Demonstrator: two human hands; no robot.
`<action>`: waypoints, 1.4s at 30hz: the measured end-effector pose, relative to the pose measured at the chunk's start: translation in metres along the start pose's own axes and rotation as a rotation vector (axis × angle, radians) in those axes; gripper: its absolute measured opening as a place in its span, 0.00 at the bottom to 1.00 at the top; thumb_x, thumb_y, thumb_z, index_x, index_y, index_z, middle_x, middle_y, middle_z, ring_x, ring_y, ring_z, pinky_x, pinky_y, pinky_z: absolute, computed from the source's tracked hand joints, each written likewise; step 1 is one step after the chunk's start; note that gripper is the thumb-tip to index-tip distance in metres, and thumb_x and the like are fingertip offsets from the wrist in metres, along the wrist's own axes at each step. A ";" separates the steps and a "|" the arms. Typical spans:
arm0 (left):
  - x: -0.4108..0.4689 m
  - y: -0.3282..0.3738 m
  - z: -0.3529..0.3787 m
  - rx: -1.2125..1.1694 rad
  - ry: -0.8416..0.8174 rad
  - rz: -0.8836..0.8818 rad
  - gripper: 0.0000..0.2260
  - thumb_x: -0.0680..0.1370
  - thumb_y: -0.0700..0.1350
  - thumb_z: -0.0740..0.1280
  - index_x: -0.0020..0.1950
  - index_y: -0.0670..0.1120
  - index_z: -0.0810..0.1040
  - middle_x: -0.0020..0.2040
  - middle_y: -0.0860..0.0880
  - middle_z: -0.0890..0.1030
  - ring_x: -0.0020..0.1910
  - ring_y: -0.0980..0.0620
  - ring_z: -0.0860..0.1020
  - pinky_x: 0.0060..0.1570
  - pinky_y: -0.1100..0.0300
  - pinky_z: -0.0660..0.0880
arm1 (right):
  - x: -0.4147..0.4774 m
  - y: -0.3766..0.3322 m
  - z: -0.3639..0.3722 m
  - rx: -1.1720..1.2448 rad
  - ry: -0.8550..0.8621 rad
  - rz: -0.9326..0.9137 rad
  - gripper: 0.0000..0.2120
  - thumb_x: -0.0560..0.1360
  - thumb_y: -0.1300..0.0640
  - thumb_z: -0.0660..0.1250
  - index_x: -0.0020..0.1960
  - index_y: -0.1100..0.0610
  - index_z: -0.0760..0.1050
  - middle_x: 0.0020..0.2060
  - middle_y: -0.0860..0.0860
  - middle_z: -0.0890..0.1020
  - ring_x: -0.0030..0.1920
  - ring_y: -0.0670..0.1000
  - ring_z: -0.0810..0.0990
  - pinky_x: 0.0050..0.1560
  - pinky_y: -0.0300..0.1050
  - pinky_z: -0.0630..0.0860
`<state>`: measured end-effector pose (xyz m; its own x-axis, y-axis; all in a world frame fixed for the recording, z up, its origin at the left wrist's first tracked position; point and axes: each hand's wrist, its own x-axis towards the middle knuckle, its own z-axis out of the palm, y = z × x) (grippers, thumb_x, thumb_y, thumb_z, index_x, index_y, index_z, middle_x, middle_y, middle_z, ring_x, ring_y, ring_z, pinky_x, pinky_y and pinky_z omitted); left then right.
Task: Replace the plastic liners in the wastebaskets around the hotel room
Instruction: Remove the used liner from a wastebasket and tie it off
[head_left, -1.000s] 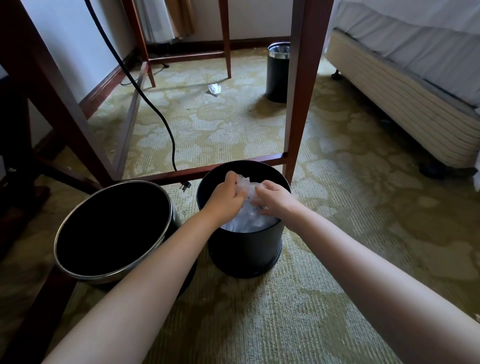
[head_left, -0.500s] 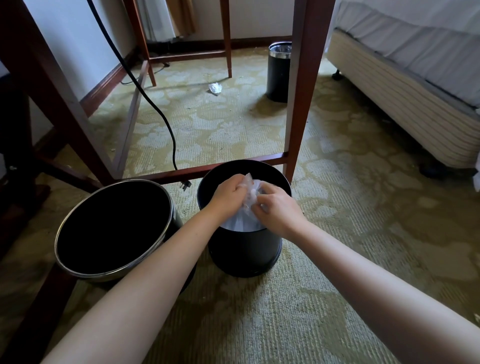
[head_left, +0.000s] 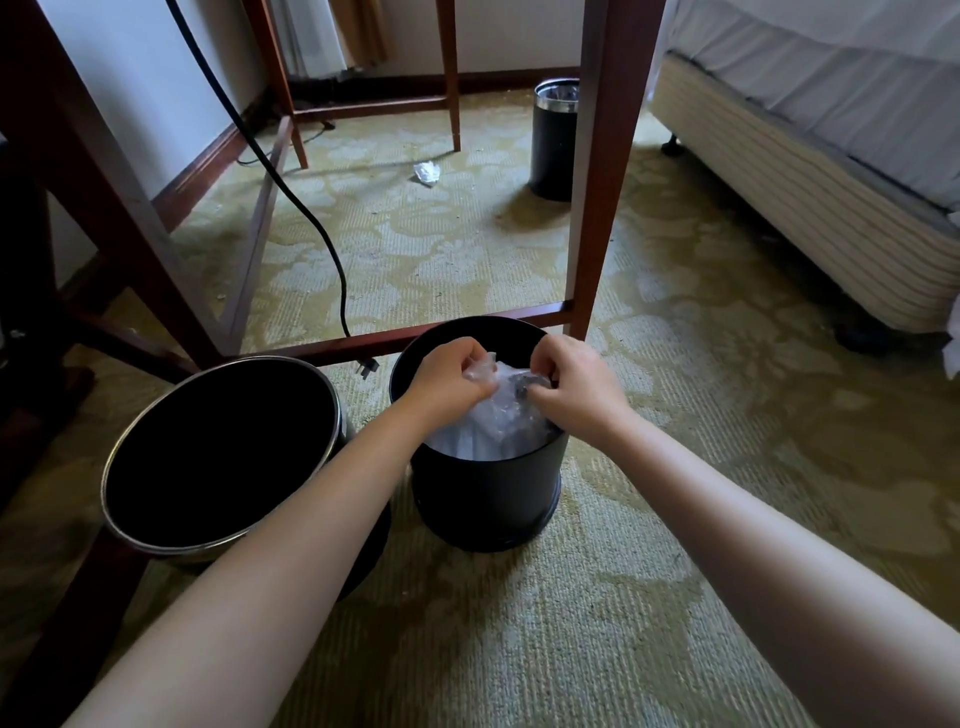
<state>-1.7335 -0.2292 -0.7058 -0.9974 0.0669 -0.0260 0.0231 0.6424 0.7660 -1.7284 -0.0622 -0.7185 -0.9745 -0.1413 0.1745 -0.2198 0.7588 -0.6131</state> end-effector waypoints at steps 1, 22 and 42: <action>-0.001 0.001 -0.002 -0.017 -0.041 0.030 0.06 0.72 0.37 0.68 0.38 0.44 0.73 0.40 0.50 0.78 0.39 0.54 0.76 0.38 0.67 0.68 | 0.002 -0.002 -0.001 0.078 -0.043 0.024 0.13 0.70 0.61 0.66 0.54 0.53 0.75 0.47 0.48 0.76 0.50 0.50 0.74 0.44 0.44 0.70; 0.001 0.005 -0.021 0.037 -0.133 0.090 0.05 0.74 0.37 0.65 0.48 0.43 0.76 0.42 0.48 0.76 0.41 0.53 0.72 0.39 0.62 0.69 | 0.009 -0.007 0.007 0.908 -0.285 0.401 0.12 0.73 0.68 0.61 0.33 0.57 0.68 0.29 0.51 0.69 0.27 0.46 0.68 0.30 0.37 0.63; 0.006 -0.005 -0.021 0.025 0.046 0.050 0.03 0.72 0.40 0.72 0.43 0.42 0.80 0.37 0.52 0.78 0.37 0.57 0.75 0.33 0.71 0.69 | 0.008 -0.015 0.015 0.874 -0.290 0.323 0.12 0.64 0.53 0.74 0.40 0.58 0.74 0.36 0.54 0.75 0.39 0.51 0.75 0.44 0.45 0.69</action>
<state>-1.7409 -0.2479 -0.6965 -0.9970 0.0648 0.0418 0.0742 0.6577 0.7496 -1.7341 -0.0838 -0.7195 -0.9415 -0.2490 -0.2270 0.2174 0.0659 -0.9739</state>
